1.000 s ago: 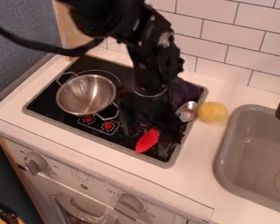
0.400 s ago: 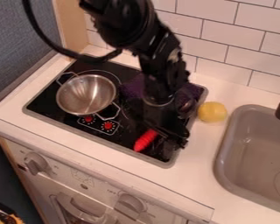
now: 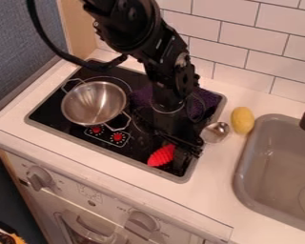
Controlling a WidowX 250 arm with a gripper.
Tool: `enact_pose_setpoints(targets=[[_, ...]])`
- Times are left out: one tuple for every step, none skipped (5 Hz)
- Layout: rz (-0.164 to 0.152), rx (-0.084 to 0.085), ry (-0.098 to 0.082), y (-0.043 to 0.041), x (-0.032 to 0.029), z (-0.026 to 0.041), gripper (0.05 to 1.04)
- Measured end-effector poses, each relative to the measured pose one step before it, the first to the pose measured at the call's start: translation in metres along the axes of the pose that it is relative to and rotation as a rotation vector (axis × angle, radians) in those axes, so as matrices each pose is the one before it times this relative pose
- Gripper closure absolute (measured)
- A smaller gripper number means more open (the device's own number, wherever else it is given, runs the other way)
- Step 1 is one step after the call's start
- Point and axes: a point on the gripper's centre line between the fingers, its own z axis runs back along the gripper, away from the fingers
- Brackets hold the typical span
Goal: Put the red spoon on the purple cloth
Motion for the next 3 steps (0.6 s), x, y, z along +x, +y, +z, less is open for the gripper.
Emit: enact_pose_setpoints(targets=[[0.0106, -0.0058, 0.0015, -0.00091, 0.0001, -0.00019, 0.567], [0.0062, -0.005, 0.0015, -0.00081, -0.00057, -0.0002, 0.588], [-0.0022, -0.0031, -0.0001, -0.0017, -0.00133, 0.00121, 0.588]])
